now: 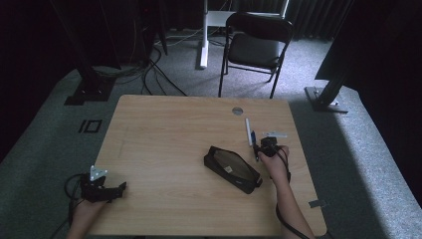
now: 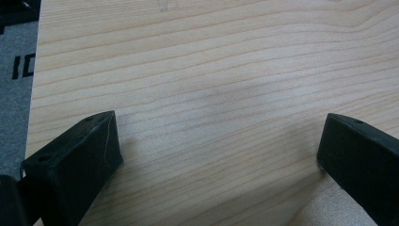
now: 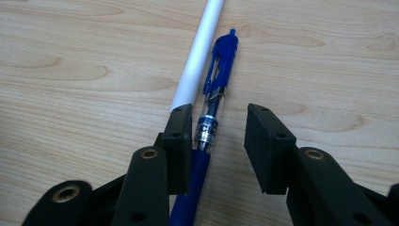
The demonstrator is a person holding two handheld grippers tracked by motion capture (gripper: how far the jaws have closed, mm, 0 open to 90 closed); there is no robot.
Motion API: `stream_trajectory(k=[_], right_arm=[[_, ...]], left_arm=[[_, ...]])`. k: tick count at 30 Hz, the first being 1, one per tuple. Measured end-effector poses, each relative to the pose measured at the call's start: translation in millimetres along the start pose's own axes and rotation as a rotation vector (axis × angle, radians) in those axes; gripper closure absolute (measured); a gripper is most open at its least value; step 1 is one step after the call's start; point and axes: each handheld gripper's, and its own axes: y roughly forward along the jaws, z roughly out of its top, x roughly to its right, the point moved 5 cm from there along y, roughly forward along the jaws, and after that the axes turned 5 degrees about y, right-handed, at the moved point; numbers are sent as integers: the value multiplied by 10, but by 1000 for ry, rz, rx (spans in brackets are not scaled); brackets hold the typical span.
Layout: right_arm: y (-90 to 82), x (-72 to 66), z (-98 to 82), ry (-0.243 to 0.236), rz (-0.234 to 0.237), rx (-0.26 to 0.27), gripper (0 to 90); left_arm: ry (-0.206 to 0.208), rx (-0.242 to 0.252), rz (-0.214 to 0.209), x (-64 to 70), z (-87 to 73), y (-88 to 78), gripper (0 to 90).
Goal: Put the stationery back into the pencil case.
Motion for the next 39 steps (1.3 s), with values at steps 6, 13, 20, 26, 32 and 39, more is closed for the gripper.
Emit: stream_trajectory(k=[6, 13, 20, 26, 32, 39], right_arm=[[30, 24, -9, 9, -14, -14, 631], [43, 47, -10, 17, -27, -21, 651], [43, 77, -4, 5, -73, -25, 696], [48, 130, 11, 21, -84, -24, 753], [51, 202, 26, 51, -71, -19, 793], [12, 278, 25, 100, -70, -9, 794]], left_arm=[[0, 0, 0, 0, 0, 0, 3], [0, 0, 0, 0, 0, 0, 3], [0, 0, 0, 0, 0, 0, 3], [0, 0, 0, 0, 0, 0, 3], [0, 0, 0, 0, 0, 0, 3], [0, 0, 0, 0, 0, 0, 3]])
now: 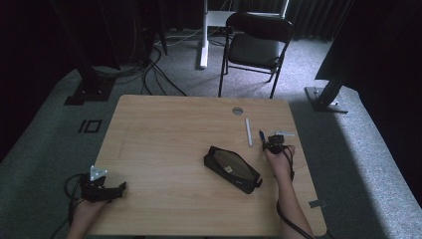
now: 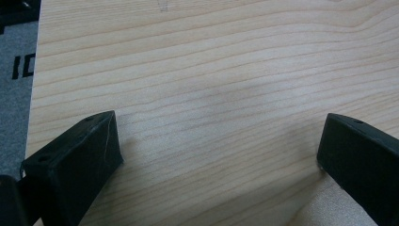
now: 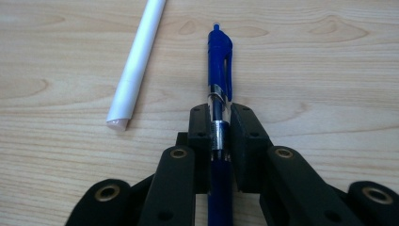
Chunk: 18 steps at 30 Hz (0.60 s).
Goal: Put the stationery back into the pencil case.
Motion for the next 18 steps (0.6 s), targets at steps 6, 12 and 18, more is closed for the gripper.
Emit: stream_trajectory(k=[6, 12, 18], right_arm=[[-122, 90, 50, 32, 9, 20, 794], [-264, 165, 115, 44, 17, 49, 794], [-387, 182, 156, 42, 31, 75, 794]], left_arm=[[0, 0, 0, 0, 0, 0, 3], [0, 0, 0, 0, 0, 0, 3], [0, 0, 0, 0, 0, 0, 3]])
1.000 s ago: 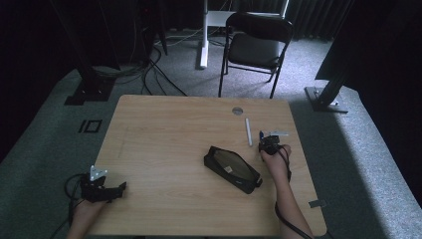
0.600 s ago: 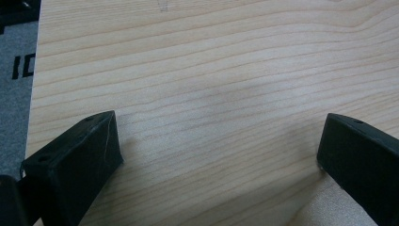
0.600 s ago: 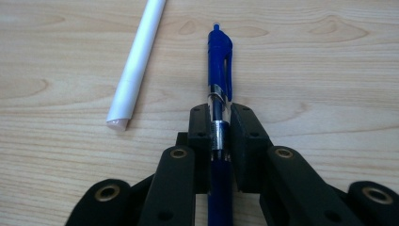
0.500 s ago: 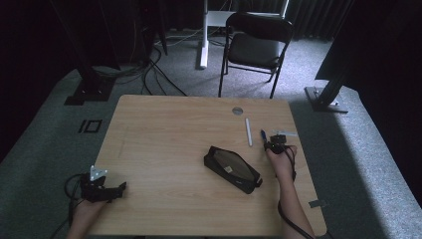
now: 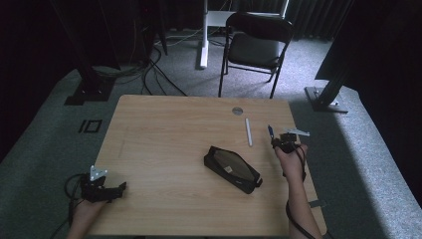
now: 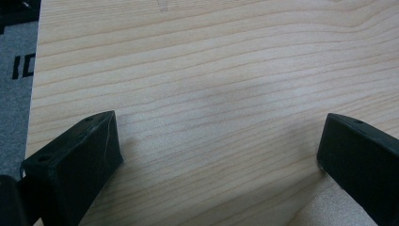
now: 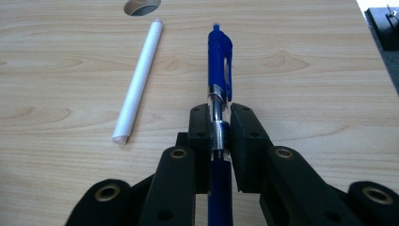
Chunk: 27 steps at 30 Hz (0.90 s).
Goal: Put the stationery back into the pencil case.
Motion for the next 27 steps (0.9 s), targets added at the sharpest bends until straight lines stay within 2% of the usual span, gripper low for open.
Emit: stream_trajectory(k=[12, 27], right_arm=[[-202, -93, 71, 1, 69, 26, 794], [-371, -287, 121, -61, 147, 27, 794]], left_arm=[[0, 0, 0, 0, 0, 0, 3], [0, 0, 0, 0, 0, 0, 3]])
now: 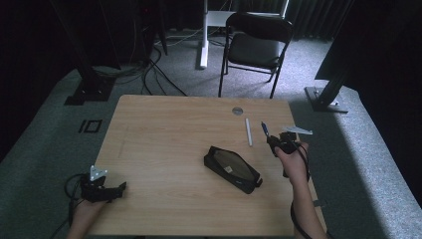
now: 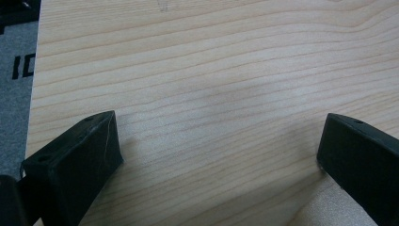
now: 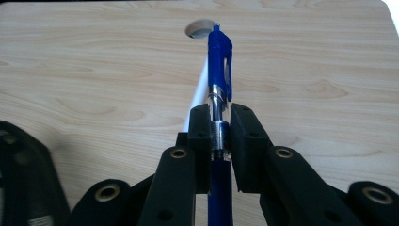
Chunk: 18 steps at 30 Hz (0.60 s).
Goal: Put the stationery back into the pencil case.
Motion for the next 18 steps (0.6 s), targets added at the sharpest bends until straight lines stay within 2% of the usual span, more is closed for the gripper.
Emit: stream_trajectory(k=[13, 14, 16, 18], right_arm=[[-187, -255, 106, -65, 86, 26, 794], [-215, -300, 117, -88, 93, 27, 794], [-229, -323, 124, -95, 96, 30, 794], [-272, -393, 143, -111, 121, 35, 794]], left_arm=[[0, 0, 0, 0, 0, 0, 3], [0, 0, 0, 0, 0, 0, 3], [0, 0, 0, 0, 0, 0, 3], [0, 0, 0, 0, 0, 0, 3]])
